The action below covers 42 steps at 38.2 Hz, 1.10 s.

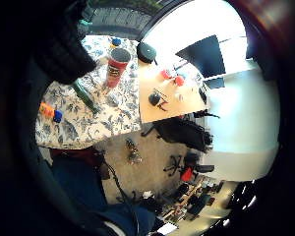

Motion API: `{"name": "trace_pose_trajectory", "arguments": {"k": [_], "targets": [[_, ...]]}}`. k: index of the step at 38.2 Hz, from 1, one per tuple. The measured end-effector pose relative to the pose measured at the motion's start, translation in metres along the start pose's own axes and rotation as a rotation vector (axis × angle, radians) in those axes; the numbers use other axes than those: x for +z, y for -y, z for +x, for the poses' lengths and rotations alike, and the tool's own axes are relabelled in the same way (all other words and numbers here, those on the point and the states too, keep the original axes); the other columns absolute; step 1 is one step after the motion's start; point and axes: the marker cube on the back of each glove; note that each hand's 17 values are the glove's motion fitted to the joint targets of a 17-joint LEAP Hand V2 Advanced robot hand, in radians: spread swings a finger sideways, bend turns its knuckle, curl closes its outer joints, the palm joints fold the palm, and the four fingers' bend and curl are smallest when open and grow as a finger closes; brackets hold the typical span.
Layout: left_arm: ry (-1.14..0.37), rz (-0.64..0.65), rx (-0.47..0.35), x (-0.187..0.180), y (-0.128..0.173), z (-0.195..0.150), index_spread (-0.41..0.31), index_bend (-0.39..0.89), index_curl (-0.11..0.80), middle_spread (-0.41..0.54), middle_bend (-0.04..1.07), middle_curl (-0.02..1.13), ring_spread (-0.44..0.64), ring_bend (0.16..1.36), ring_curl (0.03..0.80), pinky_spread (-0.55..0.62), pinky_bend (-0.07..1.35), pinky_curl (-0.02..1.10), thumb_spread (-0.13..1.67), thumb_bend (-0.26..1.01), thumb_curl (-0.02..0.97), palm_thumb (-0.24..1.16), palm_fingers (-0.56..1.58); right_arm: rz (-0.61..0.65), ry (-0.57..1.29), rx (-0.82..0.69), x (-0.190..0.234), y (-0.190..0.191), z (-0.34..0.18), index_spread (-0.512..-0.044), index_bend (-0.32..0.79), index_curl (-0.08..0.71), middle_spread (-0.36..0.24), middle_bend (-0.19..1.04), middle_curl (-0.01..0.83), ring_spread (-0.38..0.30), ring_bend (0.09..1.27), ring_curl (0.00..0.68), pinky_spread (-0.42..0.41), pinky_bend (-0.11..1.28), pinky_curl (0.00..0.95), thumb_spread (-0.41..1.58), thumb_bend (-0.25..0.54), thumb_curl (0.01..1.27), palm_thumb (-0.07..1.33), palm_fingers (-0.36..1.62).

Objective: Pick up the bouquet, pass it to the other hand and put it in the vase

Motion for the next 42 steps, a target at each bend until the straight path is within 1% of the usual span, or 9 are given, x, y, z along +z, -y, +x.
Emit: {"name": "trace_pose_trajectory", "arguments": {"k": [1, 4, 10, 17, 22, 26, 33, 38, 42], "targets": [[-0.001, -0.001, -0.001, 0.0, 0.0, 0.0, -0.025, 0.0, -0.007, 0.133, 0.14, 0.02, 0.14, 0.46, 0.084, 0.16, 0.43, 0.09, 0.43, 0.08, 0.029, 0.13, 0.2, -0.001, 0.003, -0.001, -0.001, -0.001, -0.001, -0.178, 0.11, 0.025, -0.007, 0.24, 0.065, -0.003, 0.42, 0.084, 0.052, 0.38, 0.084, 0.43, 0.192, 0.05, 0.29, 0.52], [0.002, -0.004, -0.01, 0.001, -0.003, 0.0, -0.034, 0.03, 0.002, 0.184, 0.16, 0.06, 0.2, 0.54, 0.137, 0.22, 0.49, 0.15, 0.62, 0.08, 0.047, 0.14, 0.14, -0.008, 0.016, -0.009, -0.004, -0.007, -0.009, -0.239, 0.11, 0.072, -0.009, 0.25, 0.107, -0.005, 0.46, 0.148, 0.071, 0.4, 0.147, 0.65, 0.209, 0.07, 0.33, 0.49], [0.004, 0.005, 0.01, -0.007, -0.01, 0.006, -0.043, 0.07, 0.022, 0.243, 0.19, 0.11, 0.26, 0.62, 0.193, 0.28, 0.56, 0.21, 0.88, 0.06, 0.082, 0.15, 0.08, 0.015, 0.038, -0.054, -0.005, -0.005, -0.026, -0.304, 0.12, 0.114, -0.011, 0.26, 0.169, -0.006, 0.49, 0.209, 0.092, 0.41, 0.207, 0.93, 0.206, 0.1, 0.35, 0.46], [0.0, 0.009, 0.042, -0.005, -0.008, 0.016, -0.048, 0.09, 0.049, 0.274, 0.21, 0.16, 0.3, 0.67, 0.221, 0.32, 0.6, 0.25, 1.02, 0.03, 0.119, 0.15, 0.04, 0.02, 0.018, -0.082, -0.003, 0.0, -0.046, -0.329, 0.12, 0.139, -0.017, 0.28, 0.222, -0.015, 0.5, 0.238, 0.103, 0.41, 0.239, 1.1, 0.183, 0.13, 0.36, 0.46], [-0.021, -0.011, 0.065, 0.002, -0.009, 0.03, -0.041, 0.1, 0.07, 0.285, 0.21, 0.19, 0.31, 0.69, 0.233, 0.33, 0.61, 0.27, 1.08, 0.02, 0.144, 0.16, 0.02, 0.023, -0.018, -0.084, 0.003, -0.003, -0.052, -0.335, 0.1, 0.145, -0.041, 0.29, 0.253, -0.017, 0.5, 0.255, 0.102, 0.42, 0.261, 1.15, 0.139, 0.14, 0.33, 0.45], [-0.01, -0.024, 0.079, 0.01, -0.001, 0.037, -0.033, 0.1, 0.084, 0.283, 0.22, 0.21, 0.32, 0.7, 0.24, 0.33, 0.61, 0.28, 1.1, 0.0, 0.162, 0.17, 0.01, -0.006, -0.025, -0.074, 0.006, -0.007, -0.05, -0.339, 0.09, 0.146, -0.042, 0.28, 0.27, -0.019, 0.51, 0.267, 0.098, 0.43, 0.277, 1.18, 0.118, 0.15, 0.34, 0.45], [-0.037, -0.012, 0.054, 0.003, 0.02, 0.046, -0.025, 0.11, 0.106, 0.285, 0.23, 0.24, 0.33, 0.72, 0.249, 0.36, 0.6, 0.29, 1.13, -0.01, 0.187, 0.17, -0.01, -0.084, -0.047, -0.038, 0.006, -0.002, -0.047, -0.338, 0.09, 0.148, -0.035, 0.28, 0.296, -0.02, 0.53, 0.286, 0.096, 0.45, 0.3, 1.21, 0.09, 0.18, 0.35, 0.43], [-0.014, -0.02, 0.018, -0.008, 0.021, 0.046, -0.022, 0.11, 0.119, 0.285, 0.23, 0.26, 0.34, 0.73, 0.253, 0.37, 0.6, 0.29, 1.14, -0.02, 0.201, 0.17, -0.02, -0.124, -0.035, -0.007, 0.004, 0.004, -0.047, -0.343, 0.08, 0.143, -0.022, 0.26, 0.308, -0.016, 0.54, 0.297, 0.095, 0.48, 0.318, 1.22, 0.069, 0.19, 0.36, 0.4], [-0.009, 0.003, 0.039, -0.002, 0.032, 0.047, -0.024, 0.11, 0.127, 0.286, 0.23, 0.27, 0.34, 0.73, 0.256, 0.37, 0.6, 0.29, 1.14, -0.02, 0.21, 0.16, -0.03, -0.164, 0.018, 0.048, 0.007, 0.025, -0.049, -0.34, 0.08, 0.139, -0.018, 0.27, 0.319, -0.012, 0.54, 0.303, 0.095, 0.49, 0.326, 1.23, 0.054, 0.2, 0.37, 0.39]]}}
